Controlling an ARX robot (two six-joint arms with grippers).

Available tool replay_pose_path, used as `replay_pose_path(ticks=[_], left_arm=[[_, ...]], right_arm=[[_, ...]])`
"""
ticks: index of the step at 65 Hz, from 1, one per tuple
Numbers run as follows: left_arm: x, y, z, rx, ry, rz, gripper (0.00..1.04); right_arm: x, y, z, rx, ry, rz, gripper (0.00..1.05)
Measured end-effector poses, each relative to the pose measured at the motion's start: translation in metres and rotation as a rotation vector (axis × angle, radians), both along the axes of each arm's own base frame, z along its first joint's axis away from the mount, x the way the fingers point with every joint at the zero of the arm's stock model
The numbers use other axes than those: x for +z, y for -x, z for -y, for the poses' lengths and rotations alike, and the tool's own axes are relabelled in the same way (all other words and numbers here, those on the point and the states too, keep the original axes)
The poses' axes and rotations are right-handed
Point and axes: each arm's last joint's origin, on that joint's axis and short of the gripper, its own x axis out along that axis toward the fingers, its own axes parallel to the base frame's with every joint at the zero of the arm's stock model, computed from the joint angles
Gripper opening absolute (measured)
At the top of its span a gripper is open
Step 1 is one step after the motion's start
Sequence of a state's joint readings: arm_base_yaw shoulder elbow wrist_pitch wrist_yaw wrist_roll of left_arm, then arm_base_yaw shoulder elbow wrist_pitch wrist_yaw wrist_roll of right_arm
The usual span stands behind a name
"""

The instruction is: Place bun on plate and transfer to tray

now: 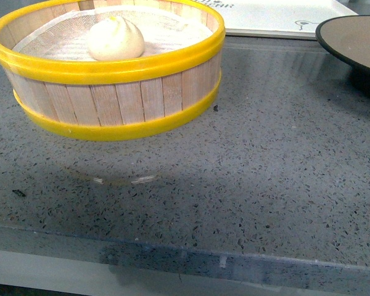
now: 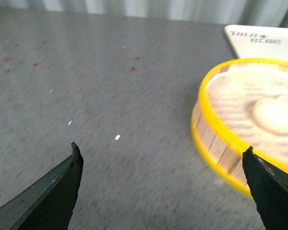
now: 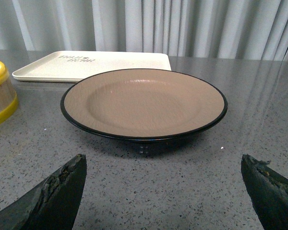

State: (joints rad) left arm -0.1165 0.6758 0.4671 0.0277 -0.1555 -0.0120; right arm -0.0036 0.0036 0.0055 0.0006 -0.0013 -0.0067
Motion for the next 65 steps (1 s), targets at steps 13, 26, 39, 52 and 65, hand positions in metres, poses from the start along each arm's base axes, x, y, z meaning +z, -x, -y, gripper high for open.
replay_pose_path(ticks=[13,26,39,52,65], left_arm=[[0.043,-0.061,0.037,-0.113,-0.027,-0.003,0.98],[0.062,-0.097,0.074,-0.239,-0.046,-0.056,0.98],[0.048,-0.123,0.099,-0.313,-0.109,-0.176,0.98],[0.029,-0.145,0.107,-0.298,-0.182,-0.258,0.98],[0.023,-0.156,0.112,-0.282,-0.222,-0.307,0.98]], right_arm=[[0.0,0.0,0.0,0.0,0.0,0.0,0.96],[0.0,0.0,0.0,0.0,0.0,0.0,0.96],[0.0,0.0,0.0,0.0,0.0,0.0,0.96],[0.0,0.0,0.0,0.0,0.0,0.0,0.96],[0.0,0.0,0.0,0.0,0.0,0.0,0.96]])
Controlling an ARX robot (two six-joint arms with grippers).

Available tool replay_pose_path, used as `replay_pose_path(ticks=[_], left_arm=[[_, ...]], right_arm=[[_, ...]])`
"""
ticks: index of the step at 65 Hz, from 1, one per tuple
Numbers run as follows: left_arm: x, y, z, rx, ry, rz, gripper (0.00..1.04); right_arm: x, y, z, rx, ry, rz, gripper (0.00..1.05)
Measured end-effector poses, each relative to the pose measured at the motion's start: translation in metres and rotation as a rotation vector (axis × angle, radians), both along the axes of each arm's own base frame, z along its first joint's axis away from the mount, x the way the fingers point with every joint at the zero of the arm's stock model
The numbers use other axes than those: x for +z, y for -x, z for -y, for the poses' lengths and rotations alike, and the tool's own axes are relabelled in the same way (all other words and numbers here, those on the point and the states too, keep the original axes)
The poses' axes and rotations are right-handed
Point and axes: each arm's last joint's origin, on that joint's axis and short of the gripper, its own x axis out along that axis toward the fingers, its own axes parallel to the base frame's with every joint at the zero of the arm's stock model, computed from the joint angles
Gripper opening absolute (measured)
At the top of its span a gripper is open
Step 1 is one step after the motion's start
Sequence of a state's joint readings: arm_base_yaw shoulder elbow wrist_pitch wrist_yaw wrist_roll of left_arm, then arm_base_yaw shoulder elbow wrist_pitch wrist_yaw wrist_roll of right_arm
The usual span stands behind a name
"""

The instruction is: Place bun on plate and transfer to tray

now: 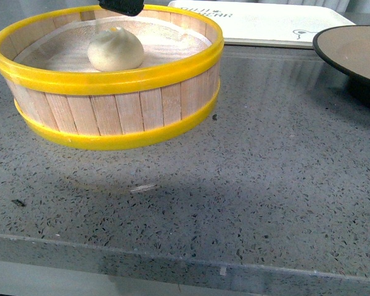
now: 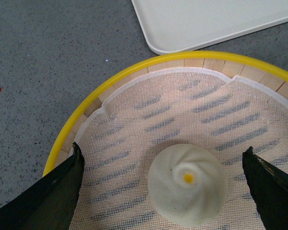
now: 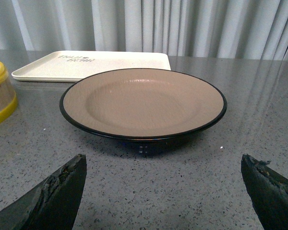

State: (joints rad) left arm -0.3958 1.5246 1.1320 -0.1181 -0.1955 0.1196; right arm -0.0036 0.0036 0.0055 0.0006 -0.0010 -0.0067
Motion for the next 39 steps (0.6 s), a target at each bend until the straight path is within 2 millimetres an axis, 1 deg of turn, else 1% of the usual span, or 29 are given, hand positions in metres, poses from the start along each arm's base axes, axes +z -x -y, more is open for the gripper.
replay_pose_path(ticks=[17,39], left_arm=[[-0.01,-0.005,0.001,0.019,-0.068,-0.036,0.98],[-0.015,-0.008,0.003,0.008,-0.127,-0.058,0.98]], right_arm=[[0.0,0.0,0.0,0.0,0.0,0.0,0.96],[0.0,0.0,0.0,0.0,0.0,0.0,0.96]])
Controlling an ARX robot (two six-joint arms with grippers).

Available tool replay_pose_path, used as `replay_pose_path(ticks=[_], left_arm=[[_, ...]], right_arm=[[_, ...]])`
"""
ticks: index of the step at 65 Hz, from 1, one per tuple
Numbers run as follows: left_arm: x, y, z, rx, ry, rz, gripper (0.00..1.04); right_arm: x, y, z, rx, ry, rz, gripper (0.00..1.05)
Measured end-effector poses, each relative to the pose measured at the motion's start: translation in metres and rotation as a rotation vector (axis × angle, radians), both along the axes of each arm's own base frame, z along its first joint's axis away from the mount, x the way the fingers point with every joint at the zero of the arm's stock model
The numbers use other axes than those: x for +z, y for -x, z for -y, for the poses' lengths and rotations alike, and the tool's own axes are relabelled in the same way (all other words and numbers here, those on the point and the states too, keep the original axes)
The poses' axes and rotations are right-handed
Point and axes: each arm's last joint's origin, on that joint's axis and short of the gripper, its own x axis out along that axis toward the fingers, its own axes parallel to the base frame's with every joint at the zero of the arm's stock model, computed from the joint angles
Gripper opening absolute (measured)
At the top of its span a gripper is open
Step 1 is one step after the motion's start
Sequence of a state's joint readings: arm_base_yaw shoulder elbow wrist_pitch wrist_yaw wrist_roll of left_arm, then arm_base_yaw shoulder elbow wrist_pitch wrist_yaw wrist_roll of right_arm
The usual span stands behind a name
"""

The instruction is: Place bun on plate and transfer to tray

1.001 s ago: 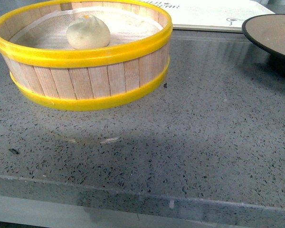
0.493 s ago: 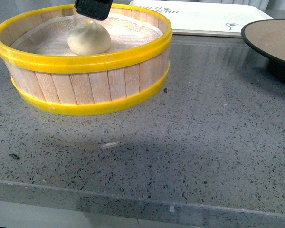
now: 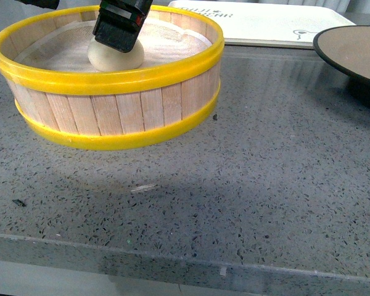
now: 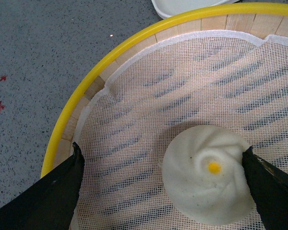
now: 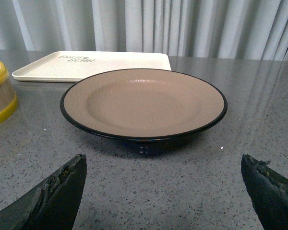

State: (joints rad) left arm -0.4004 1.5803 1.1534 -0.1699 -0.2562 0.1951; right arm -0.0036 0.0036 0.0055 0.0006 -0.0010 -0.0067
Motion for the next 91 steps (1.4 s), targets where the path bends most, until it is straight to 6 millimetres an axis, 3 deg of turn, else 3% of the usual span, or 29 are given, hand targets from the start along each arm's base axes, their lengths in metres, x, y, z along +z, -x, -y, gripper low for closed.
replay_pose_path(ticks=[14,54,91], left_arm=[[-0.001,-0.002,0.007,-0.023,-0.015,-0.005,0.97],[-0.002,-0.001,0.008,-0.051,-0.013,-0.022,0.04],[0.008,-0.002,0.001,-0.063,0.015,-0.027,0.04]], right_arm=[[0.0,0.0,0.0,0.0,0.0,0.0,0.96],[0.0,0.0,0.0,0.0,0.0,0.0,0.96],[0.0,0.0,0.0,0.0,0.0,0.0,0.96]])
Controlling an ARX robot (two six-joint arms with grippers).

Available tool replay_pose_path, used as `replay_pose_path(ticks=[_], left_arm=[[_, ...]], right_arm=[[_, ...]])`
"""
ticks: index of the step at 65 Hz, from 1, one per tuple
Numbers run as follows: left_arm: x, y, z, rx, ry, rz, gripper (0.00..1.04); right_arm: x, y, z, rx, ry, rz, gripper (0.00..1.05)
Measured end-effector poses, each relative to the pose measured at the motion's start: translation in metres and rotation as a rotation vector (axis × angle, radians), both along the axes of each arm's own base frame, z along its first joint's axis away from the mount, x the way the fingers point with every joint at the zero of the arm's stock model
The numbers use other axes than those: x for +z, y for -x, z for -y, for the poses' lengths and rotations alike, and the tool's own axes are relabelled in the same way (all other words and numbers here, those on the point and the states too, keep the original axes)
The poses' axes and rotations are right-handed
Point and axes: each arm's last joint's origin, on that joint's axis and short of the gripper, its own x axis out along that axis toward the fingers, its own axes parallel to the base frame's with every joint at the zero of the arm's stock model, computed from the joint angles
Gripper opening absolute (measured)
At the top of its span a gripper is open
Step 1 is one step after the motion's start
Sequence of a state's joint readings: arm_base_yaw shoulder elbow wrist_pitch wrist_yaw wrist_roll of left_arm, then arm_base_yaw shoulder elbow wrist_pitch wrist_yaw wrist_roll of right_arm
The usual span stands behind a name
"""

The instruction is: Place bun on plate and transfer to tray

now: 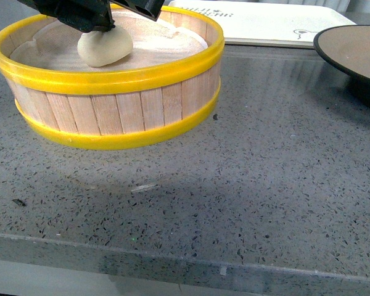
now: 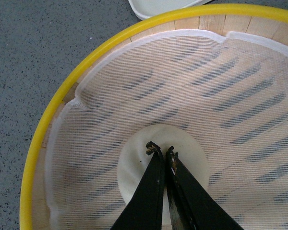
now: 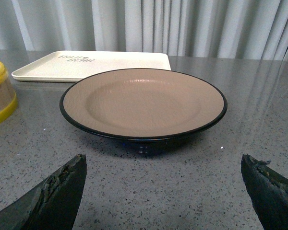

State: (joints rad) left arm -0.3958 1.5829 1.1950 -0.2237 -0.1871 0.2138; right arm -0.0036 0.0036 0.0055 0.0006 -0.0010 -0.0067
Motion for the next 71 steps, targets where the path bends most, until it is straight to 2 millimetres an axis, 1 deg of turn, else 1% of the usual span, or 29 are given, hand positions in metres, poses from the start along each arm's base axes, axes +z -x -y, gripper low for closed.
replay_pose_path(ticks=[8,10,20,25,30,35,41,43,46,48,52,54,55,58,62,68,71], left_arm=[[0.014,-0.001,-0.005,0.006,0.019,0.026,0.04],[0.022,-0.002,-0.008,0.011,0.028,0.045,0.04],[0.046,-0.003,-0.016,0.025,0.051,0.098,0.04],[0.055,-0.003,-0.015,0.017,0.063,0.115,0.04],[0.067,-0.002,-0.009,-0.014,0.09,0.136,0.04],[0.09,0.003,0.01,-0.09,0.139,0.18,0.04],[0.118,0.012,0.044,-0.21,0.214,0.225,0.04],[0.125,0.015,0.057,-0.252,0.227,0.235,0.04],[0.129,0.018,0.07,-0.291,0.241,0.243,0.04],[0.132,0.022,0.084,-0.331,0.251,0.245,0.04],[0.131,0.028,0.114,-0.408,0.262,0.237,0.04],[0.128,0.032,0.128,-0.446,0.262,0.226,0.04],[0.125,0.034,0.138,-0.472,0.259,0.218,0.04],[0.117,0.038,0.157,-0.516,0.25,0.201,0.04],[0.108,0.041,0.174,-0.554,0.237,0.182,0.04],[0.096,0.043,0.194,-0.595,0.222,0.16,0.04],[0.089,0.042,0.21,-0.618,0.213,0.152,0.04]], right_arm=[[0.0,0.0,0.0,0.0,0.0,0.0,0.96],[0.0,0.0,0.0,0.0,0.0,0.0,0.96],[0.0,0.0,0.0,0.0,0.0,0.0,0.96],[0.0,0.0,0.0,0.0,0.0,0.0,0.96],[0.0,0.0,0.0,0.0,0.0,0.0,0.96],[0.0,0.0,0.0,0.0,0.0,0.0,0.96],[0.0,0.0,0.0,0.0,0.0,0.0,0.96],[0.0,0.0,0.0,0.0,0.0,0.0,0.96],[0.0,0.0,0.0,0.0,0.0,0.0,0.96],[0.0,0.0,0.0,0.0,0.0,0.0,0.96],[0.0,0.0,0.0,0.0,0.0,0.0,0.96],[0.0,0.0,0.0,0.0,0.0,0.0,0.96],[0.0,0.0,0.0,0.0,0.0,0.0,0.96],[0.0,0.0,0.0,0.0,0.0,0.0,0.96],[0.0,0.0,0.0,0.0,0.0,0.0,0.96],[0.0,0.0,0.0,0.0,0.0,0.0,0.96],[0.0,0.0,0.0,0.0,0.0,0.0,0.96]])
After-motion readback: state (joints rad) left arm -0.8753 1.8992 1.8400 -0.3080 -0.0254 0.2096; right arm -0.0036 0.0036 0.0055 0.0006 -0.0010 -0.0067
